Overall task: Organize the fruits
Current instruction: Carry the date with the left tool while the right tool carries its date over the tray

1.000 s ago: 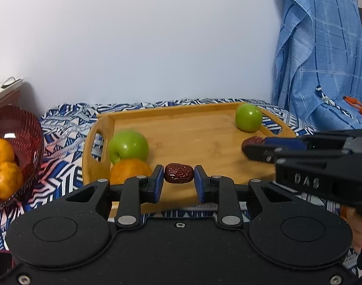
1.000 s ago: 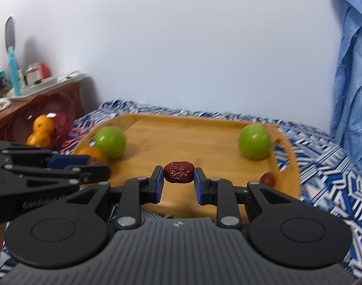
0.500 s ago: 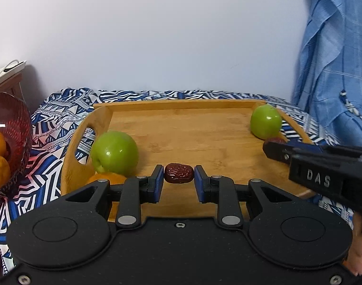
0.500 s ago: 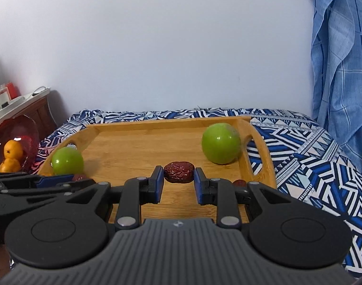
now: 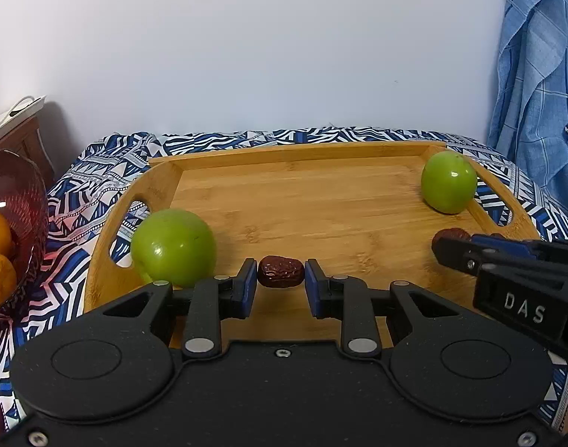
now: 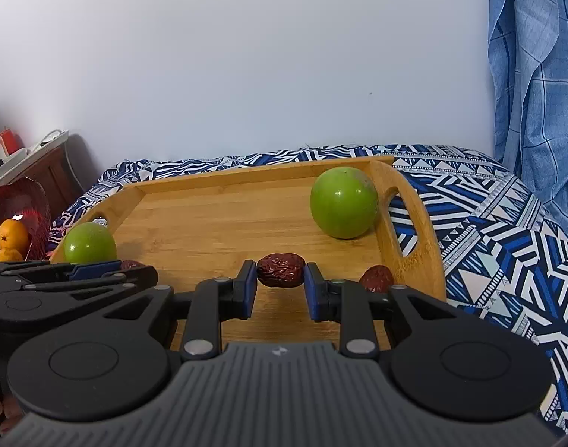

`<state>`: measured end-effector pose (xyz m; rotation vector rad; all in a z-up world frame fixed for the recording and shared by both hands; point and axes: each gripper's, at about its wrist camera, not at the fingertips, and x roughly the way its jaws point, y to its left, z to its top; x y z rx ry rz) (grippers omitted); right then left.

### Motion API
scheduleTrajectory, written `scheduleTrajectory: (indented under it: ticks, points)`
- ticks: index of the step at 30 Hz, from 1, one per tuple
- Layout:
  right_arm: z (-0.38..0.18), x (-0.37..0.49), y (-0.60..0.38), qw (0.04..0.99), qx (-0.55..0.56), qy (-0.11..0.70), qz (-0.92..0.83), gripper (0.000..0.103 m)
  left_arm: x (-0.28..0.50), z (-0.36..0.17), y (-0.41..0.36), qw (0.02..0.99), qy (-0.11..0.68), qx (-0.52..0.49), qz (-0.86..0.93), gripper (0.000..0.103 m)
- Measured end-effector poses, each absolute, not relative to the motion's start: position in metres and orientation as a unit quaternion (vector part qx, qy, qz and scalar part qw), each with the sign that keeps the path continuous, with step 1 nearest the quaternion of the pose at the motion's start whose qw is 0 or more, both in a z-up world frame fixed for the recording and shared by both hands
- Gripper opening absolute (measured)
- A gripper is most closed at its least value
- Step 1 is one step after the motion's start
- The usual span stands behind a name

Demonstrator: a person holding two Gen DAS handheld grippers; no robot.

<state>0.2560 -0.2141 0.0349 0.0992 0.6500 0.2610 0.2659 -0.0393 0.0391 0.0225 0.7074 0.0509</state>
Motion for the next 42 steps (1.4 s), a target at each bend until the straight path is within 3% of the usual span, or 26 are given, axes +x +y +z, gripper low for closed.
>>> scheduleTrajectory:
  ticks: [42]
  points:
    - [0.027,0.263,-0.216,0.929,0.062,0.34,0.133,0.032,0.284,0.026,-0.044,0.936,0.351,0.018,0.024,0.026]
